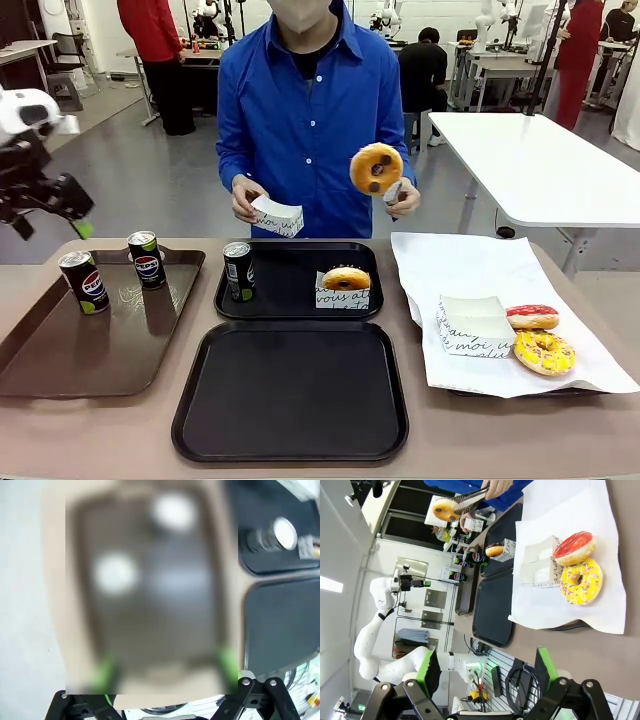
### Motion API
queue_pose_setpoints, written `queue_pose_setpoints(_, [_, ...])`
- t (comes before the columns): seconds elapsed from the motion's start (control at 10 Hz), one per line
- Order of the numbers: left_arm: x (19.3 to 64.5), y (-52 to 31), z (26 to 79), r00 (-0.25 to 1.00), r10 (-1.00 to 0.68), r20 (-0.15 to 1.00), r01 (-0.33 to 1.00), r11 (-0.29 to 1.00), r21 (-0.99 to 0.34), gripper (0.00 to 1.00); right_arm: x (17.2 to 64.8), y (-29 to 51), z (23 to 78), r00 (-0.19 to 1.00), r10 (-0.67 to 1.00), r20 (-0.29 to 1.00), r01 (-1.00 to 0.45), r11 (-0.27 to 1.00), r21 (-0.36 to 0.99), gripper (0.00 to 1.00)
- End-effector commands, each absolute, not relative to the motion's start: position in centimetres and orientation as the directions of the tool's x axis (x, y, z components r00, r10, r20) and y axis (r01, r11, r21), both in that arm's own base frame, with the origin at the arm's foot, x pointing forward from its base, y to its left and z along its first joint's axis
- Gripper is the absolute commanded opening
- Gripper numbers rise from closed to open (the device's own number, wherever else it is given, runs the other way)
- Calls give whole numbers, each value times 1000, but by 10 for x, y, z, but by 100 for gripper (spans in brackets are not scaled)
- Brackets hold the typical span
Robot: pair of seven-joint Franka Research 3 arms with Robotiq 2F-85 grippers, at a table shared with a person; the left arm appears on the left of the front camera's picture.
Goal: Set up donuts and drinks on trays.
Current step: Pick up one Pepsi coke from the Handle tray and place it on the Flat Tray without a Pepsi coke.
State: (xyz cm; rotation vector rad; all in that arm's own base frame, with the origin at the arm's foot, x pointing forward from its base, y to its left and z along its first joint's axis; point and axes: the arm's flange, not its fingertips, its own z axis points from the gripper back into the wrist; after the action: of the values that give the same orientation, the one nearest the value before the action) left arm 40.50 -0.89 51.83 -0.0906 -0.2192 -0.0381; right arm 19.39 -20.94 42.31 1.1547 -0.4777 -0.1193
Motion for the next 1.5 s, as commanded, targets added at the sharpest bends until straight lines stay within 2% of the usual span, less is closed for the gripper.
queue_pose_setpoints(0.0, [421,12,514,977,17,210,3,995,-96,100,196,-210,424,886,-336,318,-173,398,901,100])
queue_pose_setpoints(0.2, [428,32,504,980,19,200,3,994,-112,100,196,-210,424,886,-336,318,-173,398,901,100])
queue_pose_setpoints(1.4, [421,28,512,978,38,203,-20,996,-92,100,196,-210,424,886,-336,318,-173,398,901,100])
